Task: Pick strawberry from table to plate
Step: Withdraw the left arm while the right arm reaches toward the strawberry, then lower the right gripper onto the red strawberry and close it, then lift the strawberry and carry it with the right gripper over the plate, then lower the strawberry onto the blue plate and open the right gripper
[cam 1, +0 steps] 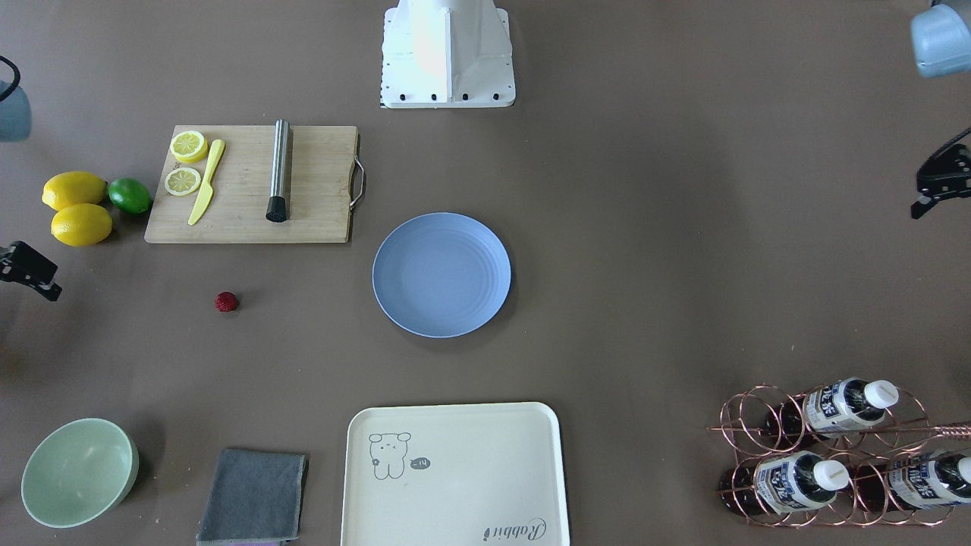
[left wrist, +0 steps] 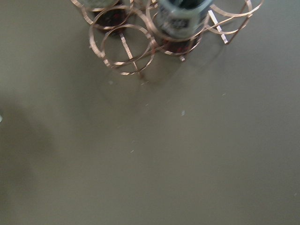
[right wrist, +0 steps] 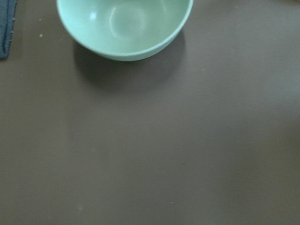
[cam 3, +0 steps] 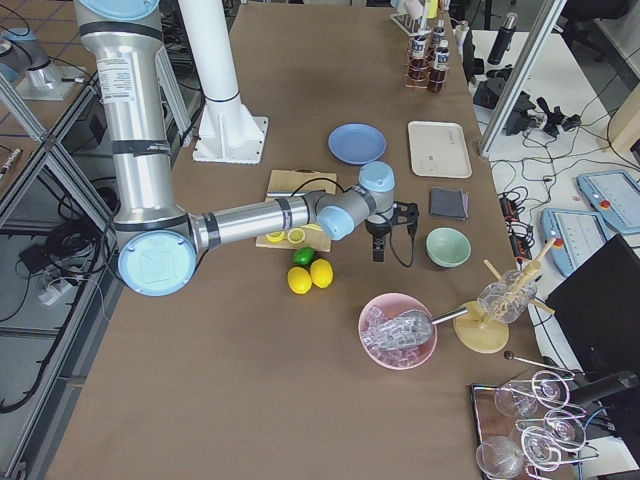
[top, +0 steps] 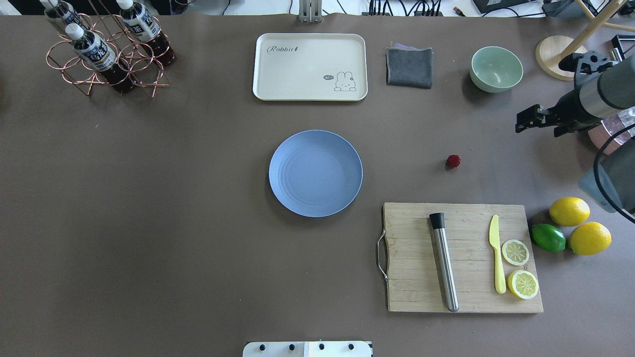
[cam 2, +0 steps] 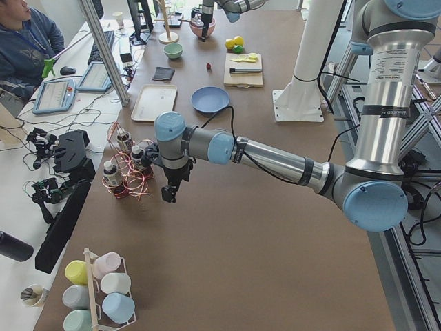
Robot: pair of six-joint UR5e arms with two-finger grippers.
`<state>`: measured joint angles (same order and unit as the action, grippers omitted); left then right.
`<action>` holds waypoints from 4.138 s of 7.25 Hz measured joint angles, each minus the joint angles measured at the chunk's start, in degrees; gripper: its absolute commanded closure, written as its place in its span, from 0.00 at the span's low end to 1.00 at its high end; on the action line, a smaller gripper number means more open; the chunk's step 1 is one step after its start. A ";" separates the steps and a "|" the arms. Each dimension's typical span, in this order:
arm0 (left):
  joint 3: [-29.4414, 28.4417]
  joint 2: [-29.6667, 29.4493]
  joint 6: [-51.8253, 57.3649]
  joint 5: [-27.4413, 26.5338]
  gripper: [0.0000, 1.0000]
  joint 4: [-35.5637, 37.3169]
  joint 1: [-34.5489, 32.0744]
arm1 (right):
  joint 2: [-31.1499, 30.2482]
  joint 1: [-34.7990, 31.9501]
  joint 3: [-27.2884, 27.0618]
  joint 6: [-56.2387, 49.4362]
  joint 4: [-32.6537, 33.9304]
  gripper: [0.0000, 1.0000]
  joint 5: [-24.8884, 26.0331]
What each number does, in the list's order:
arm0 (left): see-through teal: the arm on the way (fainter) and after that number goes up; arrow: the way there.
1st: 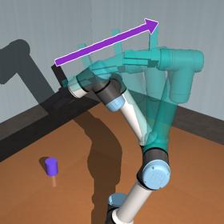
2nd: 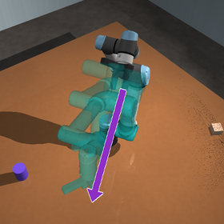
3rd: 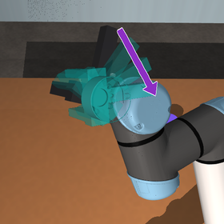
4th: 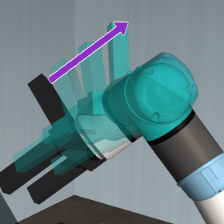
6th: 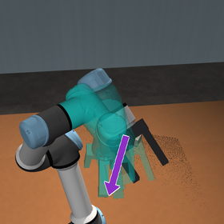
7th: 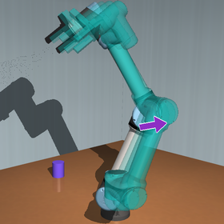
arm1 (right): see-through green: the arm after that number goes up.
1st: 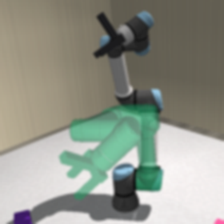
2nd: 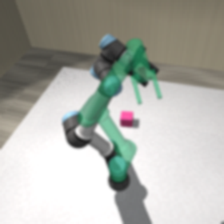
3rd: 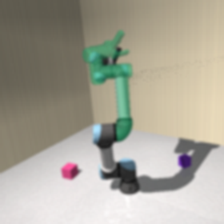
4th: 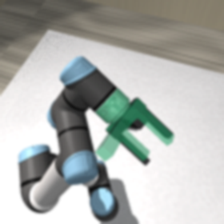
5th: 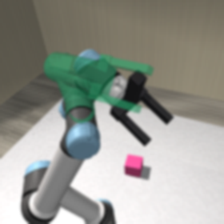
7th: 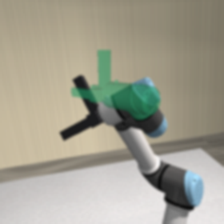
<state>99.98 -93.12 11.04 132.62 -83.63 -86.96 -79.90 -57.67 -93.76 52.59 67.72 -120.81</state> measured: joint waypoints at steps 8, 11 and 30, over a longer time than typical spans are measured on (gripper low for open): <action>-1.21 3.87 0.92 0.24 0.01 1.62 -5.39 | 8.85 13.73 4.17 11.31 2.51 0.89 8.65; -1.19 3.89 0.91 0.27 0.01 1.60 -5.34 | 8.84 14.44 3.60 13.77 2.37 1.00 9.88; -1.28 6.83 0.73 -0.11 0.01 1.73 -5.42 | 38.57 30.39 15.59 45.15 13.34 0.00 25.84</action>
<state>98.70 -86.29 11.77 132.51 -81.91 -92.37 -41.33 -27.27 -78.17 97.74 81.06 -94.96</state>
